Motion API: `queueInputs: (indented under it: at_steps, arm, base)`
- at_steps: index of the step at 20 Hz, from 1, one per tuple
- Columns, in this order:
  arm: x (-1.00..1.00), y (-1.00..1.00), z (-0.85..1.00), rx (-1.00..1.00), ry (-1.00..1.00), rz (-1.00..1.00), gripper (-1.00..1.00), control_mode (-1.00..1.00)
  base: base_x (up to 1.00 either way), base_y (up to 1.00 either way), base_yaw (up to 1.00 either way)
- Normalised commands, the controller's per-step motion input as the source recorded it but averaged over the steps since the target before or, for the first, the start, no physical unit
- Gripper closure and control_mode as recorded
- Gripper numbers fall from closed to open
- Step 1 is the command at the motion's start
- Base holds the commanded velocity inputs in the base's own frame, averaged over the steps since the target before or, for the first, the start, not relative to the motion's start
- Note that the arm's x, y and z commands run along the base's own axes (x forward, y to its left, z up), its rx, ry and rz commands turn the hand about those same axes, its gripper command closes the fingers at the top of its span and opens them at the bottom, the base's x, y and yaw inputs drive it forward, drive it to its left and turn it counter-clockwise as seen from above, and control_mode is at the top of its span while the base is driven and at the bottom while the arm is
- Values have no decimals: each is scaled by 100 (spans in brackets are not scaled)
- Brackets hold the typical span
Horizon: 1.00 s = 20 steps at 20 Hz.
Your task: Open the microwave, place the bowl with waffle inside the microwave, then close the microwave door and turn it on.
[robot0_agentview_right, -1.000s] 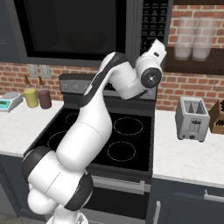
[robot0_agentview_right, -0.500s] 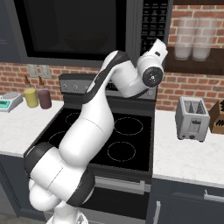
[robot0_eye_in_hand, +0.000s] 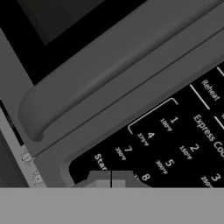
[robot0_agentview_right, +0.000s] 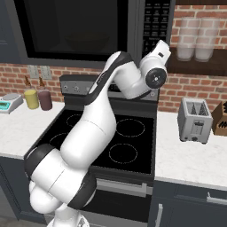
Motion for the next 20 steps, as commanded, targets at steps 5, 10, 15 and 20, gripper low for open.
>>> queueInputs:
  at_steps: [5, 10, 15, 20]
  arm:
    - [0, 0, -13, 0, 0, 0, 100, -100]
    - [0, 6, -12, -2, 0, 0, 100, -100]
    - [10, 0, 0, -2, 0, 0, 100, -100]
    - [33, 0, 0, -2, 0, 0, 100, -100]
  base:
    - [0, 0, 0]
    - [0, 0, 0]
    - [0, 0, 0]
    - [0, 0, 0]
